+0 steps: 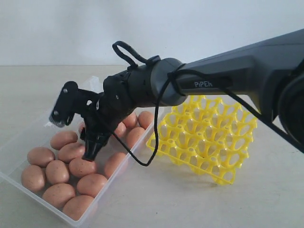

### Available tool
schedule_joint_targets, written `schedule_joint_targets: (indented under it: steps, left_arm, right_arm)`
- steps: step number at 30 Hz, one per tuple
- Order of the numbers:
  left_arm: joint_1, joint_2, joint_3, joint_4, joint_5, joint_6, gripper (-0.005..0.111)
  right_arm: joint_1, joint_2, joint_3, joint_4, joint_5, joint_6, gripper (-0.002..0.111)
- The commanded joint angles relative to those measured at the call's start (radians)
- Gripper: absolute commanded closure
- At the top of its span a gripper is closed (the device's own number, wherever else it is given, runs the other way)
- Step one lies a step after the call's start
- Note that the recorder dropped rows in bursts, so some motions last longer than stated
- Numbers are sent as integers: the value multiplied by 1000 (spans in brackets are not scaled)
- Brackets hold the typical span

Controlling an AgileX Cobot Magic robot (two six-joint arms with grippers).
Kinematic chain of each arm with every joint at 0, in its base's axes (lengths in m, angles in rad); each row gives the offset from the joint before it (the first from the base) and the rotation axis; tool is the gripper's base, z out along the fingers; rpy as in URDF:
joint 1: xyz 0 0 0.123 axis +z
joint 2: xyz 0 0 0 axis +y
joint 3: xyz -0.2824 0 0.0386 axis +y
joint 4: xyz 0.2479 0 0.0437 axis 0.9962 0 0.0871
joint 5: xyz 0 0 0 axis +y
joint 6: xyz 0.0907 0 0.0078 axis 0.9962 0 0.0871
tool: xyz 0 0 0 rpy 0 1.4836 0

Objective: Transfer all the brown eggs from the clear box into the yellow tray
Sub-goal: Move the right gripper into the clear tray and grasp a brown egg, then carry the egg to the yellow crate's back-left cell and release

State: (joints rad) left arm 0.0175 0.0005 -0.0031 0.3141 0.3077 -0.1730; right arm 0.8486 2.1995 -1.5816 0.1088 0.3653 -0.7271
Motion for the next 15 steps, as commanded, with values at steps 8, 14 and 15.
schedule_joint_targets:
  steps: [8,14,15]
  left_arm:
    - [-4,-1,3,-2,-10,-7,105]
    - [-4,-1,3,-2,-12,-7,105]
    - [-4,-1,3,-2,-12,-7,105]
  right_arm:
    - [-55,-386,544,337,-873,450,109]
    - [-197,-526,835,564,-1459,526,109]
    - [-253,-537,845,585,-1459,569,109]
